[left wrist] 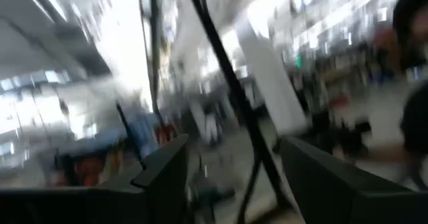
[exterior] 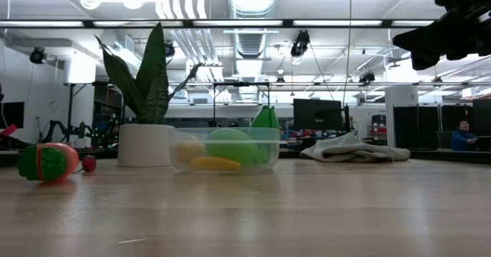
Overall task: Pick and placing Produce into tupperware
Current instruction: Put the orange carrot into the container
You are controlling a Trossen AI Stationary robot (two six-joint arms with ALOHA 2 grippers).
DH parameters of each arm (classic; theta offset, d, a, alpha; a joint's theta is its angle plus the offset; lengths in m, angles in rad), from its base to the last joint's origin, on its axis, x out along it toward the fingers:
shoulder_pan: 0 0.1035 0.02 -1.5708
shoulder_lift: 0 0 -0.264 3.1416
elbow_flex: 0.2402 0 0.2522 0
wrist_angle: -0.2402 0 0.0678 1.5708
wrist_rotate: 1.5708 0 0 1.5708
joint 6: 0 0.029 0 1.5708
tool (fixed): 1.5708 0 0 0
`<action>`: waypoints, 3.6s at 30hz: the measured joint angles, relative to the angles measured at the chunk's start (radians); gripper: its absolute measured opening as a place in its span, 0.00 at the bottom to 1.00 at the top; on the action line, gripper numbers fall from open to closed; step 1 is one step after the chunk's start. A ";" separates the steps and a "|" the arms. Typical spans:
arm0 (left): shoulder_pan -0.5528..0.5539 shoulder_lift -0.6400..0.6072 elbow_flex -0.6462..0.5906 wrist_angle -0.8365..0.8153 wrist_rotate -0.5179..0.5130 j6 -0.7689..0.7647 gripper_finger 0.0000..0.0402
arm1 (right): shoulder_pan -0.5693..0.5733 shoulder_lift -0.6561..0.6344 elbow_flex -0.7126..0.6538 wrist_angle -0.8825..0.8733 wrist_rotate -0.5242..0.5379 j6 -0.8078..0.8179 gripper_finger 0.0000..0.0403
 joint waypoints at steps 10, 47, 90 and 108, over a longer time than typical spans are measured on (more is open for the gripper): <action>-0.068 0.172 0.212 -0.508 -0.325 0.252 0.55 | 0.000 0.000 0.000 0.000 0.025 -0.007 0.02; -0.345 0.839 0.431 -1.312 -0.508 0.125 0.55 | 0.000 0.001 0.000 0.001 0.023 0.153 0.02; -0.457 1.134 0.411 -1.123 -0.526 0.224 0.55 | 0.000 0.001 0.000 0.001 0.023 0.073 0.02; -0.452 1.191 0.396 -1.092 -0.516 0.223 0.55 | 0.000 0.001 0.000 0.000 0.023 0.073 0.02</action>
